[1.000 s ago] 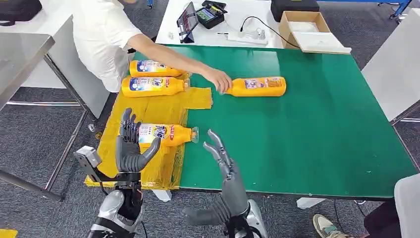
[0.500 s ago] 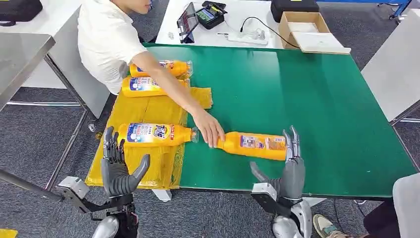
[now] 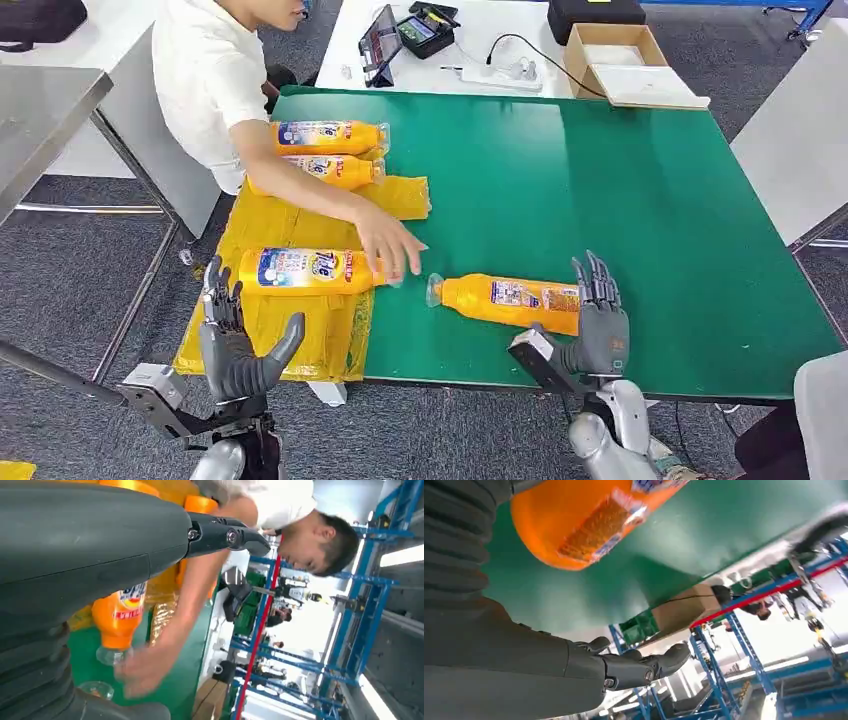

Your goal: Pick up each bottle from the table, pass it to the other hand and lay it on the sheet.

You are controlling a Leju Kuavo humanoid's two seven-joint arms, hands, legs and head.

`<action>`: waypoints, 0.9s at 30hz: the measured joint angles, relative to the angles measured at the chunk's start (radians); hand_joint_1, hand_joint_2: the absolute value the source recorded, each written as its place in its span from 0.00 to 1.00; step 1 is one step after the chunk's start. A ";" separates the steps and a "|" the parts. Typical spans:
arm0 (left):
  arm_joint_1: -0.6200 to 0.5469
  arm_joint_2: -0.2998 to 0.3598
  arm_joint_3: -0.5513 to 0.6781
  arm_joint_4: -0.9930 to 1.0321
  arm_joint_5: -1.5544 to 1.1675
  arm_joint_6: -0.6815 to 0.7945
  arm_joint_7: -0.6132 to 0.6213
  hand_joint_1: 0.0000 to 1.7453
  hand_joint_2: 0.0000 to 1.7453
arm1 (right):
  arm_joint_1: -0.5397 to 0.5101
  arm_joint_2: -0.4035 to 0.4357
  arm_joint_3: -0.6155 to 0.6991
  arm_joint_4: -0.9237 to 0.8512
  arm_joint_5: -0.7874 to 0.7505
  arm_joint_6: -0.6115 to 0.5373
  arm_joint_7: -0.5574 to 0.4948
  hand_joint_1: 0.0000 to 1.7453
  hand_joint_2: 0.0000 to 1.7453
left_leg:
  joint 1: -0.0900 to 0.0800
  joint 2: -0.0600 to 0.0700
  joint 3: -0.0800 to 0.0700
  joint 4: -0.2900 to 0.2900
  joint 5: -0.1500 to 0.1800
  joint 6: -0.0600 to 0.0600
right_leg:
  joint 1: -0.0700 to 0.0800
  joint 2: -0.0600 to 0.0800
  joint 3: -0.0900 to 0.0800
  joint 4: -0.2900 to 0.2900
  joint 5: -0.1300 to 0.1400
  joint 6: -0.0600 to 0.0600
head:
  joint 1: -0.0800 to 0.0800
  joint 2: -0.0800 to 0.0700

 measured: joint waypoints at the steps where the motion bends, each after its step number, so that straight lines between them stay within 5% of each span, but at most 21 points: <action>1: -0.002 0.000 -0.005 0.000 -0.006 0.006 0.005 0.00 1.00 | -0.029 -0.005 0.008 0.042 0.017 0.016 0.012 0.00 1.00 | 0.000 0.000 0.000 0.000 0.000 0.000 | 0.000 0.000 0.000 0.000 0.001 0.001 | 0.000 0.000; 10: -0.037 0.000 -0.031 0.050 -0.046 0.047 0.187 0.00 1.00 | -0.167 0.011 0.079 0.292 0.075 0.157 0.157 0.00 1.00 | 0.000 0.000 0.000 0.000 0.001 0.000 | 0.000 0.000 0.000 0.000 0.001 0.001 | 0.000 0.000; 19: -0.046 0.000 -0.048 0.088 -0.032 -0.002 0.247 0.00 1.00 | -0.275 0.034 0.129 0.405 0.126 0.306 0.328 0.00 1.00 | 0.000 0.003 0.005 0.000 0.000 0.001 | 0.000 0.001 0.002 0.000 0.001 0.001 | 0.000 0.000; 27: -0.050 0.001 -0.054 0.088 -0.029 -0.045 0.269 0.00 1.00 | -0.356 0.047 0.170 0.457 0.122 0.486 0.365 0.05 1.00 | 0.000 0.007 0.013 0.000 0.001 0.000 | 0.001 0.005 0.007 -0.001 0.005 -0.004 | 0.000 0.000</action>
